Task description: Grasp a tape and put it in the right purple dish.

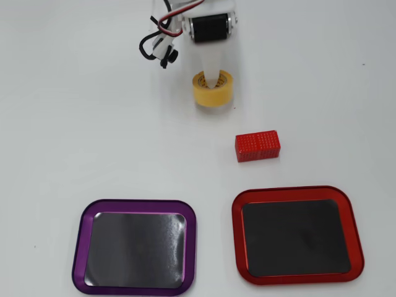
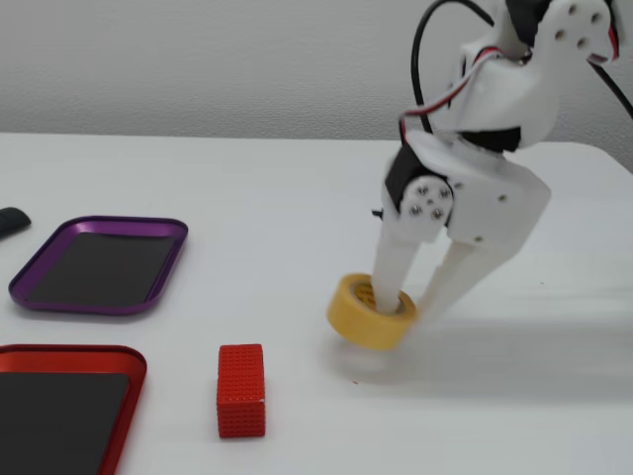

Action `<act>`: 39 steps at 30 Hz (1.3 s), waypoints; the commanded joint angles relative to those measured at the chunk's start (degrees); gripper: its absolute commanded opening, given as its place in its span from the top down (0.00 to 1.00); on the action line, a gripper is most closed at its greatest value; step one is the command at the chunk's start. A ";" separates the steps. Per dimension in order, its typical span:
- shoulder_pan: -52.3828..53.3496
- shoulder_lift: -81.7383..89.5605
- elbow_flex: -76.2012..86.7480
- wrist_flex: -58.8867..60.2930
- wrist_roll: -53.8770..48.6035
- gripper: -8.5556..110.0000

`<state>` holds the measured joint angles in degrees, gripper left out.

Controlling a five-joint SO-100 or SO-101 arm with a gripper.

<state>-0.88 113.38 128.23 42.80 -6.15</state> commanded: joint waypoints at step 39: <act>13.54 -47.81 -64.34 -5.36 -10.81 0.88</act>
<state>12.48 64.34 66.45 35.24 -16.79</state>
